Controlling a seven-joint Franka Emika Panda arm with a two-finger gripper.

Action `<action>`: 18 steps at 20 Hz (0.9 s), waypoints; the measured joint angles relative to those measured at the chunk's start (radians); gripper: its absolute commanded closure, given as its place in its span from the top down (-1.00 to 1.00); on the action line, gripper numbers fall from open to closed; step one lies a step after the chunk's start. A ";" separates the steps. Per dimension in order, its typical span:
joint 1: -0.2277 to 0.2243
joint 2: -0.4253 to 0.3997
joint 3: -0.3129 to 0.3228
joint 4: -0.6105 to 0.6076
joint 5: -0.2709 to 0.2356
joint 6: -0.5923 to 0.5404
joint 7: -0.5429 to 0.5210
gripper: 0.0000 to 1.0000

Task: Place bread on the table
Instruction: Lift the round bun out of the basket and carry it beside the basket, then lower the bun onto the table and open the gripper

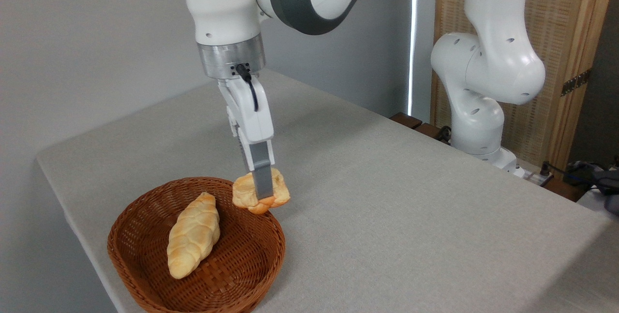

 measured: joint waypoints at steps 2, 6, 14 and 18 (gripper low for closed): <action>0.000 -0.020 0.000 -0.033 -0.001 0.000 0.000 0.10; -0.002 -0.071 0.000 -0.095 -0.035 0.000 -0.001 0.10; -0.063 -0.117 -0.002 -0.214 -0.051 0.003 -0.124 0.10; -0.068 -0.114 -0.002 -0.231 -0.073 0.022 -0.147 0.95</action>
